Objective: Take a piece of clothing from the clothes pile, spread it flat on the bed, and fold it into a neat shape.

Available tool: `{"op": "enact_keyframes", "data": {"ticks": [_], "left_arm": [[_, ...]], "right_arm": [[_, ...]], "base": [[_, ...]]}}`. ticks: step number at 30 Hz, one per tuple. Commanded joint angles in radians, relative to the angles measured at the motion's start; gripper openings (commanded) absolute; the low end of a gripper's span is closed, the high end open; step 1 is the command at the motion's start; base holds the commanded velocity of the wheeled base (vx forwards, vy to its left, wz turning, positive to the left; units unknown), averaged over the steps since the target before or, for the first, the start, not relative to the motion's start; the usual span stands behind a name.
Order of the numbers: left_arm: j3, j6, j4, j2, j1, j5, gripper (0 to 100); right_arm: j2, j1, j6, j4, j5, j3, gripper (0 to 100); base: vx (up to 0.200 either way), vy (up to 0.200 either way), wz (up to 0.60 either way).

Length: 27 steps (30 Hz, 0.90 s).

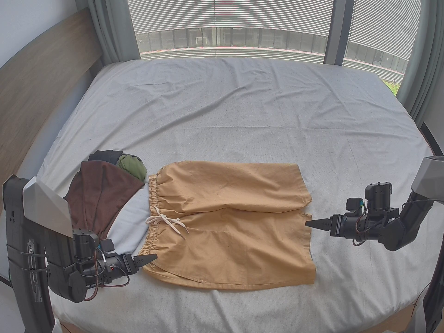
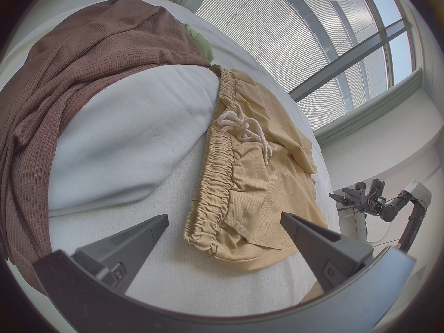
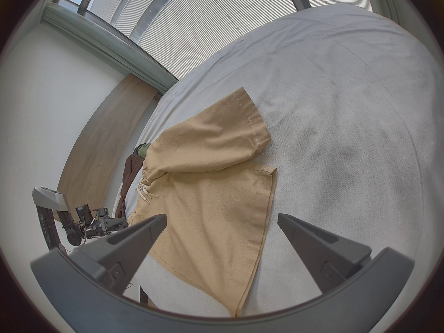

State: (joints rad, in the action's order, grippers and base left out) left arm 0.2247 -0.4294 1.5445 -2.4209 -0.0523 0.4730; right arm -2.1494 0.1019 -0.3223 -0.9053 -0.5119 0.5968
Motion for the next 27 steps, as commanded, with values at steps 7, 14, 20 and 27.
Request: {"op": "enact_keyframes", "data": {"ticks": [7,14,20,27], "left_arm": [[0.007,-0.002,0.0,-0.009,0.0,-0.002,100],[0.008,0.001,0.0,-0.009,0.0,-0.002,0],[0.008,0.003,0.0,-0.006,0.0,-0.001,0],[0.012,0.006,0.0,-0.004,-0.001,-0.001,0]], "right_arm": [[0.005,-0.002,0.011,-0.001,0.0,-0.043,100],[-0.003,-0.001,0.049,-0.001,0.0,-0.121,100],[-0.044,0.019,0.066,-0.001,-0.002,-0.172,100],[-0.124,0.058,0.111,-0.092,-0.002,-0.233,100]], "base": [[0.0,0.0,0.0],[0.0,0.0,0.0],[0.0,0.0,0.0],[0.0,0.0,0.0]]}}
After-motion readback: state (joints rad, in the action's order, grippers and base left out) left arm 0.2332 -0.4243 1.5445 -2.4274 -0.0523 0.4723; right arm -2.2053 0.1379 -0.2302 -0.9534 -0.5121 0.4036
